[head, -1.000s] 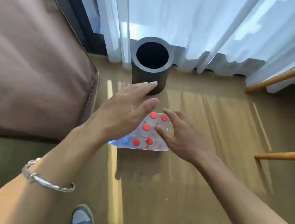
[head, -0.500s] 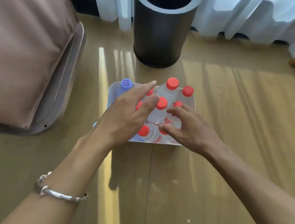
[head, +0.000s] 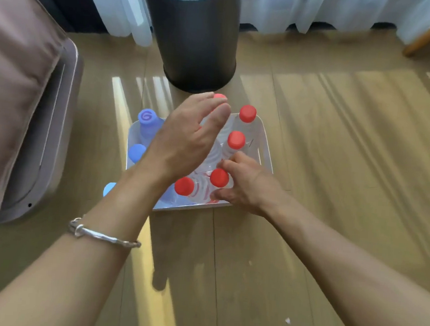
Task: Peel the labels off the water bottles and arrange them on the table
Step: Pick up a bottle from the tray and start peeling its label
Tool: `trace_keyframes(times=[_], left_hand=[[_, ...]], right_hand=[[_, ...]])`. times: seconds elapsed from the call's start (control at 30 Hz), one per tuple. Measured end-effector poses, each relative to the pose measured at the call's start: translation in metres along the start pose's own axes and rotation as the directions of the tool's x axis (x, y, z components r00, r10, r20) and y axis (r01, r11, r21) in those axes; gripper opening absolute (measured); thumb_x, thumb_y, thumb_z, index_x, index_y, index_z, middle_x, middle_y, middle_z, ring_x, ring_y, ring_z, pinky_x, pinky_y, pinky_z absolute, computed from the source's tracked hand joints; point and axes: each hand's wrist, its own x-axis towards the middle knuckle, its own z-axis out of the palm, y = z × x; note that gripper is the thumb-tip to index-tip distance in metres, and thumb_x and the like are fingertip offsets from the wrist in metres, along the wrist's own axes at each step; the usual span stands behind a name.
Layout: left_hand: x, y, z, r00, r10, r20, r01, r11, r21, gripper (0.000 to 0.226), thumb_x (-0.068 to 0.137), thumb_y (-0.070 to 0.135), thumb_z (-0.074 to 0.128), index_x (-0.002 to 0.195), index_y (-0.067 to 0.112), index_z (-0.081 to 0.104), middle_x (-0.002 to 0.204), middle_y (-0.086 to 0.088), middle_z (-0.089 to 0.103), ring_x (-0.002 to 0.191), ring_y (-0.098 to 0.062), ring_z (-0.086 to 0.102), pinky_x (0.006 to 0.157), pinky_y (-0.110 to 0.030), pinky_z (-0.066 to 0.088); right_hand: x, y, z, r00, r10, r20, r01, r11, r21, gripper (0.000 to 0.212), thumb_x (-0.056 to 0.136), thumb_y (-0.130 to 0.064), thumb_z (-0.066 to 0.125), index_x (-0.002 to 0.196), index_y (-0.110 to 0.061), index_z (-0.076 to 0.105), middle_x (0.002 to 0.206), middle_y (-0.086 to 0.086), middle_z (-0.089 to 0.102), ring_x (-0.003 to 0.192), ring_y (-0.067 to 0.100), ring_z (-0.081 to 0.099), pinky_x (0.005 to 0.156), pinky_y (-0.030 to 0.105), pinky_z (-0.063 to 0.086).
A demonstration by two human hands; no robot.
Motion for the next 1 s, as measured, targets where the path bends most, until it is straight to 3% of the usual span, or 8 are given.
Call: trace_keyframes(times=[0.1, 0.2, 0.33, 0.53, 0.73, 0.8, 0.87, 1.0], left_hand=[[-0.003, -0.004, -0.001, 1.000, 0.012, 0.011, -0.012, 1.000, 0.029, 0.036, 0.105, 0.031, 0.041, 0.126, 0.014, 0.064, 0.125, 0.014, 0.045, 0.110, 0.011, 0.037, 0.085, 0.007, 0.024], [-0.005, -0.005, -0.010, 1.000, -0.010, 0.007, 0.010, 0.999, 0.052, 0.037, 0.105, 0.034, 0.040, 0.127, 0.015, 0.064, 0.132, 0.013, 0.045, 0.121, 0.002, 0.039, 0.089, -0.004, 0.028], [-0.013, -0.003, -0.021, 0.998, -0.048, -0.042, 0.048, 0.999, 0.011, 0.040, 0.104, 0.039, 0.039, 0.126, 0.017, 0.065, 0.145, 0.001, 0.049, 0.138, -0.008, 0.037, 0.100, -0.020, 0.028], [-0.035, -0.006, -0.021, 0.985, -0.139, -0.102, 0.133, 0.989, -0.066, 0.038, 0.102, 0.042, 0.042, 0.124, 0.019, 0.063, 0.139, 0.005, 0.052, 0.128, -0.004, 0.044, 0.095, -0.014, 0.034], [-0.032, 0.005, -0.021, 0.993, -0.115, 0.023, 0.116, 0.993, -0.007, 0.068, 0.083, 0.053, 0.063, 0.144, 0.031, 0.043, 0.131, 0.022, 0.043, 0.109, 0.015, 0.037, 0.077, 0.009, 0.031], [-0.023, 0.011, -0.016, 0.989, -0.084, 0.121, 0.087, 0.996, -0.024, 0.078, 0.075, 0.048, 0.078, 0.142, 0.039, 0.040, 0.124, 0.027, 0.050, 0.107, 0.010, 0.047, 0.089, -0.004, 0.041], [-0.014, 0.015, -0.008, 0.984, -0.068, 0.164, 0.075, 0.997, -0.035, 0.089, 0.062, 0.048, 0.084, 0.138, 0.040, 0.038, 0.113, 0.025, 0.061, 0.104, 0.002, 0.060, 0.092, -0.029, 0.053], [-0.003, 0.018, 0.001, 0.989, -0.046, 0.140, 0.058, 0.995, -0.081, 0.105, 0.050, 0.058, 0.080, 0.139, 0.039, 0.029, 0.113, 0.022, 0.063, 0.105, -0.003, 0.064, 0.091, -0.037, 0.055]], right_hand=[[0.003, 0.000, 0.005, 0.999, -0.020, 0.025, 0.020, 1.000, 0.020, 0.049, 0.087, -0.041, 0.070, 0.127, -0.017, 0.057, 0.125, 0.003, 0.053, 0.117, 0.024, 0.052, 0.091, 0.032, 0.042], [0.001, 0.003, 0.002, 0.998, -0.058, 0.013, 0.058, 0.998, 0.041, 0.037, 0.088, -0.035, 0.070, 0.118, -0.015, 0.062, 0.118, 0.003, 0.059, 0.111, 0.024, 0.055, 0.090, 0.033, 0.044], [-0.003, 0.008, -0.014, 0.995, -0.041, -0.092, 0.054, 0.989, 0.139, 0.025, 0.084, -0.036, 0.071, 0.084, -0.016, 0.058, 0.086, 0.000, 0.059, 0.082, 0.024, 0.055, 0.073, 0.036, 0.045], [-0.008, -0.002, -0.049, 0.928, -0.024, -0.372, 0.134, 0.953, 0.272, 0.029, 0.083, -0.042, 0.067, 0.088, -0.015, 0.060, 0.079, 0.002, 0.062, 0.075, 0.025, 0.057, 0.067, 0.040, 0.047], [-0.006, -0.024, -0.092, 0.854, -0.059, -0.517, 0.216, 0.944, 0.248, 0.025, 0.090, -0.040, 0.062, 0.078, -0.021, 0.051, 0.066, -0.010, 0.051, 0.061, 0.008, 0.050, 0.058, 0.028, 0.040], [-0.005, -0.029, -0.100, 0.848, -0.046, -0.528, 0.206, 0.946, 0.249, 0.028, 0.089, -0.041, 0.061, 0.077, -0.017, 0.053, 0.067, -0.007, 0.052, 0.063, 0.012, 0.050, 0.060, 0.031, 0.041], [-0.003, -0.032, -0.105, 0.845, -0.018, -0.534, 0.194, 0.941, 0.276, 0.032, 0.089, -0.043, 0.061, 0.081, -0.012, 0.057, 0.069, -0.004, 0.055, 0.069, 0.018, 0.055, 0.066, 0.036, 0.046], [-0.008, -0.036, -0.117, 0.796, 0.056, -0.603, 0.220, 0.901, 0.374, 0.040, 0.090, -0.049, 0.059, 0.073, -0.014, 0.054, 0.065, -0.005, 0.053, 0.062, 0.012, 0.054, 0.061, 0.033, 0.048]])
